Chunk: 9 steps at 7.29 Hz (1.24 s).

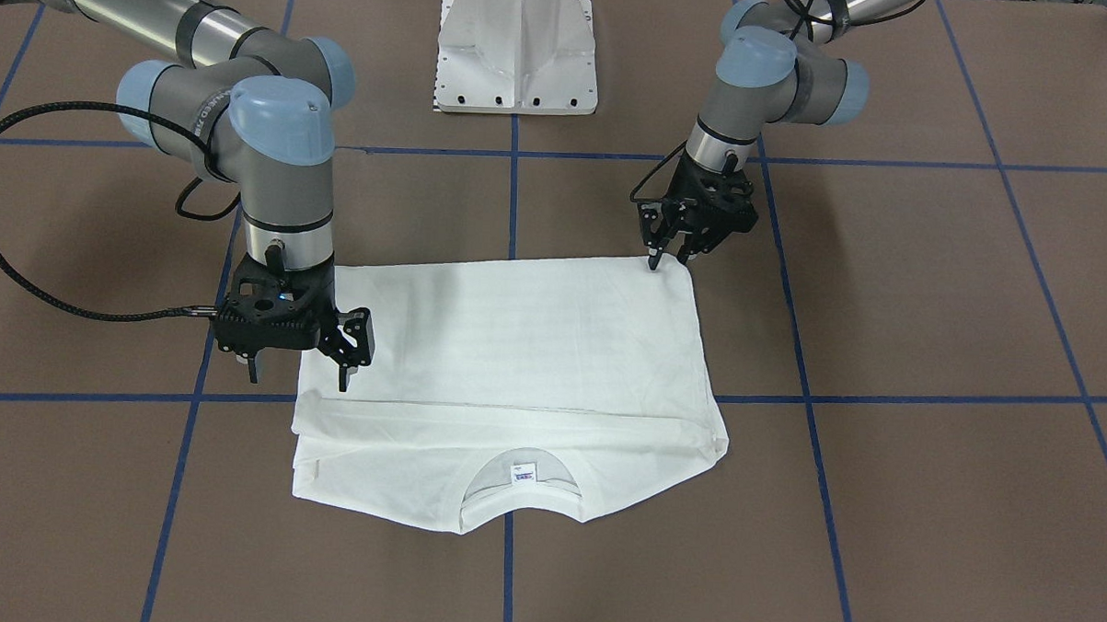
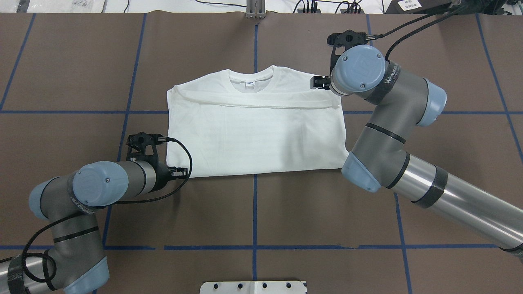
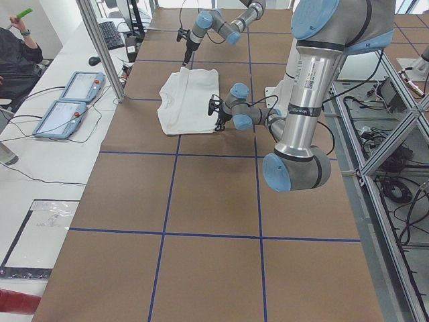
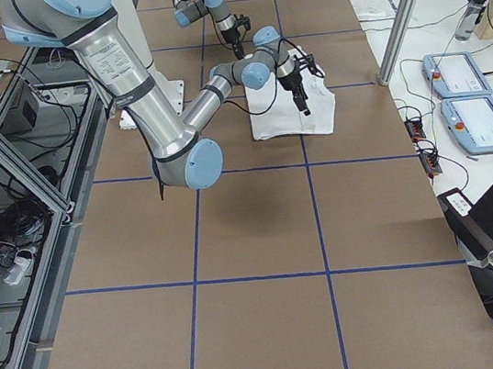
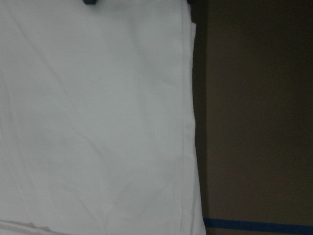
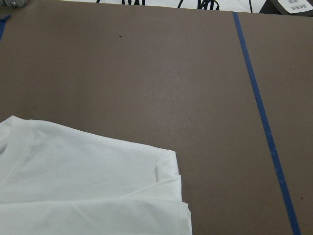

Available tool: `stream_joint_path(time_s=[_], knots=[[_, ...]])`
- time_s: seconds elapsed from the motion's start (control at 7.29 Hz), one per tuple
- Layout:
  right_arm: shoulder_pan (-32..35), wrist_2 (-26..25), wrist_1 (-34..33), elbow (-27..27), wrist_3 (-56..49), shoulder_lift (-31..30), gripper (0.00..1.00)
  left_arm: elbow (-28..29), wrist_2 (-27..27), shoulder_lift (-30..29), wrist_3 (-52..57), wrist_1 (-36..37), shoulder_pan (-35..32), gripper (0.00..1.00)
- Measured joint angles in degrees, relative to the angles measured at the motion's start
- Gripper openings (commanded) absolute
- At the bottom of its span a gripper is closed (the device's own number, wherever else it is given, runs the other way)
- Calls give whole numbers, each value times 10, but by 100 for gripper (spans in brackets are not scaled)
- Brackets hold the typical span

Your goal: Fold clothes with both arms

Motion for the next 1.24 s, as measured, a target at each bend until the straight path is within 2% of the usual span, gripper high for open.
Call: stream_joint_path(time_s=[0.41,0.69,0.82,0.96,1.1,1.24], knots=[[0,0,0,0,0,0,100,-17,-2,14,26,2,-11,0],[-2,0,0,0,1,0,100,-16,-1,36,117,1,-67,0],[-4,0,0,-1,3,0,100,8,-1,36,172,0,-114,0],[-7,0,4,-1,4,0,100,50,-2,18,221,-3,-162,0],[-8,-1,14,-1,4,-1,100,121,-2,-27,262,-10,-209,0],[-10,-1,24,-1,5,-1,100,217,-1,-87,289,-30,-244,0]])
